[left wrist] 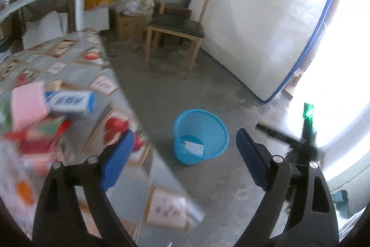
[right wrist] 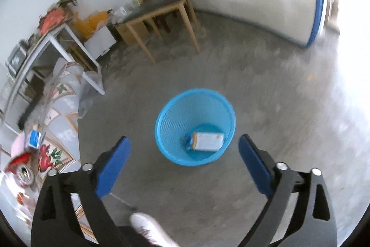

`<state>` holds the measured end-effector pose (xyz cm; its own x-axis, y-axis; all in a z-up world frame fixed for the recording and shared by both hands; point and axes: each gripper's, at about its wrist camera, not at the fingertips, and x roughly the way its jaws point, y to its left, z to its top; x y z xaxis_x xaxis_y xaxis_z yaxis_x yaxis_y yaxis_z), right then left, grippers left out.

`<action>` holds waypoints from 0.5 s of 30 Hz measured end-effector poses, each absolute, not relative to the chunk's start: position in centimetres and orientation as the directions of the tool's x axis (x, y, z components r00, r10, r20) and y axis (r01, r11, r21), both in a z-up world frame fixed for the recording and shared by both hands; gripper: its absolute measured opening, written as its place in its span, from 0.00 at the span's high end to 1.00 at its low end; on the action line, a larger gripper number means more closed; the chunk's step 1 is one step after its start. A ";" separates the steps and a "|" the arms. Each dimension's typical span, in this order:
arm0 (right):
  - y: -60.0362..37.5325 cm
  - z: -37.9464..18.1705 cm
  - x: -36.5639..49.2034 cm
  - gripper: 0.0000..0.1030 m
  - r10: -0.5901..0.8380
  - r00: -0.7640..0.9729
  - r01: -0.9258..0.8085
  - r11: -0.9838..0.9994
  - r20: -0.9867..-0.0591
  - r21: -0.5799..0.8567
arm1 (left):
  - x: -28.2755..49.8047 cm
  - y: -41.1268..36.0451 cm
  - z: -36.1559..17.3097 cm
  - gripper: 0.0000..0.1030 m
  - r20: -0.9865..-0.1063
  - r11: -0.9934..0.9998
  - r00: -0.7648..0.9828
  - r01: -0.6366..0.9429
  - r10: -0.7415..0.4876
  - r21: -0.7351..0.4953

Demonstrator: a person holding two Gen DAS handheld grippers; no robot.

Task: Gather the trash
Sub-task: 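Return the right gripper to the table toward the clear plastic container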

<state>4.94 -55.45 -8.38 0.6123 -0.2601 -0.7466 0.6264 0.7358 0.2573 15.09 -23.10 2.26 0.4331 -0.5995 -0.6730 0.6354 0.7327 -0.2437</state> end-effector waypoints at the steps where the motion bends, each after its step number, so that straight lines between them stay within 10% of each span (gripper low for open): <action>1: -54.5 -7.3 5.0 0.06 -0.285 0.617 0.619 0.751 -0.733 0.229 | 13.9 -22.1 1.9 0.17 -0.681 0.737 0.439 0.637 -0.586 -0.224; 15: -36.6 0.0 9.2 0.06 -0.308 0.754 0.291 0.949 -0.580 -0.124 | 7.4 -7.1 -2.8 0.12 -0.718 0.899 0.558 0.371 -0.416 -0.234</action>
<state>9.18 -36.61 0.00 0.7543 -0.3076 -0.5800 0.2915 0.9485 -0.1239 7.39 -7.14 -2.82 0.5580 -0.4165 -0.7177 0.3705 0.8990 -0.2335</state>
